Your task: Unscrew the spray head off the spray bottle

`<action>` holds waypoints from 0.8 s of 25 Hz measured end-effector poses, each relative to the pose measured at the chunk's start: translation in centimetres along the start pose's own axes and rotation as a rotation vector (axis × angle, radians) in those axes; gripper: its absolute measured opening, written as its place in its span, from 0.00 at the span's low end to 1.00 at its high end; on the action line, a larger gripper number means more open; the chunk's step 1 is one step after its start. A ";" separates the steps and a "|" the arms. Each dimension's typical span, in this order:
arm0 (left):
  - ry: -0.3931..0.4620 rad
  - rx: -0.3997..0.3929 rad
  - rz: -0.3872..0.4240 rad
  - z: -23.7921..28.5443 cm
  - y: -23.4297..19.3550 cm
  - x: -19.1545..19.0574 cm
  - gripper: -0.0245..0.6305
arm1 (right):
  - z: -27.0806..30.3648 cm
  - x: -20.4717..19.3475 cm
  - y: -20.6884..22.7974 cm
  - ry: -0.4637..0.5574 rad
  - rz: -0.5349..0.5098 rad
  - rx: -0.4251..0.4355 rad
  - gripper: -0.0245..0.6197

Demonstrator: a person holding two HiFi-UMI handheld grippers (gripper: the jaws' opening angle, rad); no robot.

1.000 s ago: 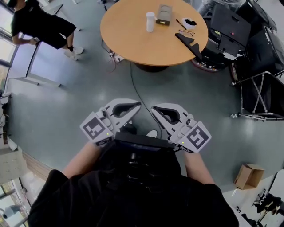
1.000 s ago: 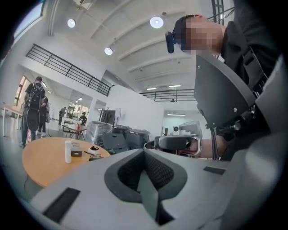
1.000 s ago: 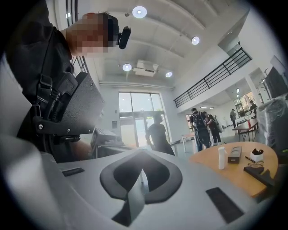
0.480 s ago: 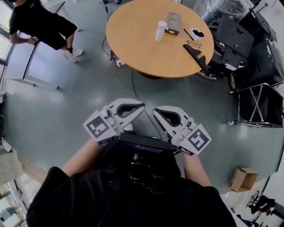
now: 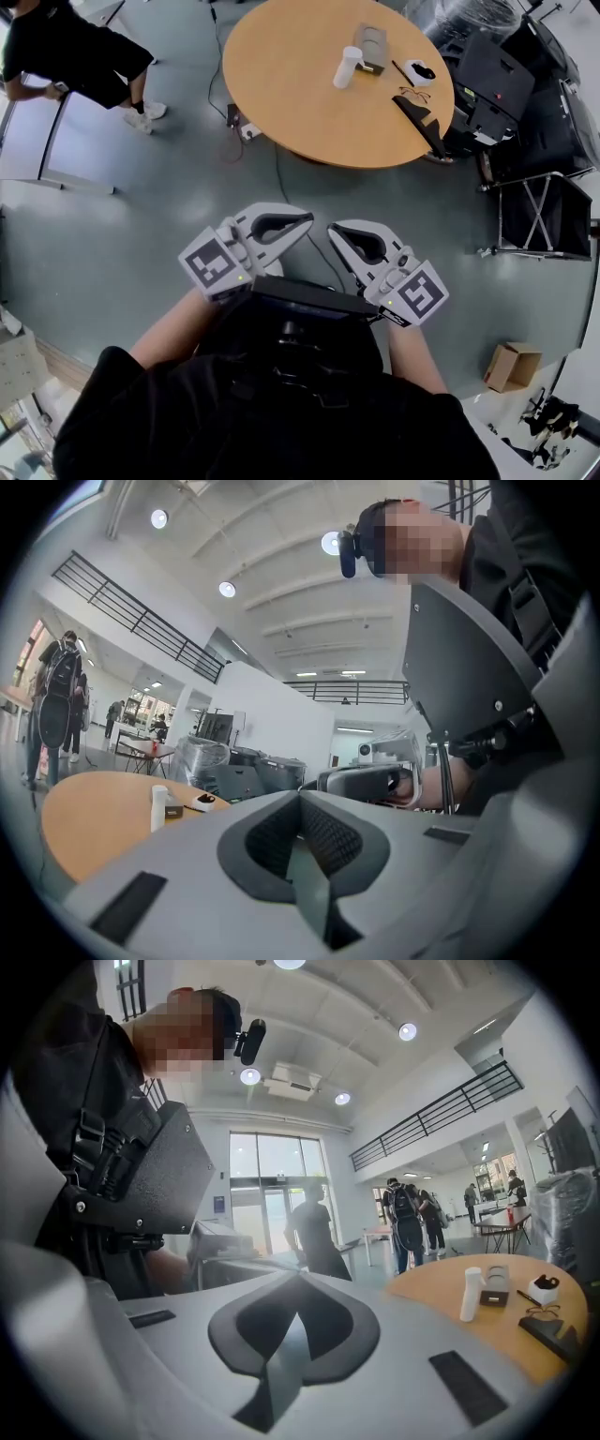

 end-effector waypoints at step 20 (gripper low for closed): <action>0.013 -0.001 -0.038 2.1 -3.7 -0.9 0.06 | 1.7 -0.5 4.2 0.032 0.021 -0.001 0.04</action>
Point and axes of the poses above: the fingertips, and each gripper's own axes: z forward along the fingers, y to its right, x out of its top, the point moved 9 cm from there along -z, backward along the fingers, and after that the axes turned 8 degrees about y, right-handed, at the moved point
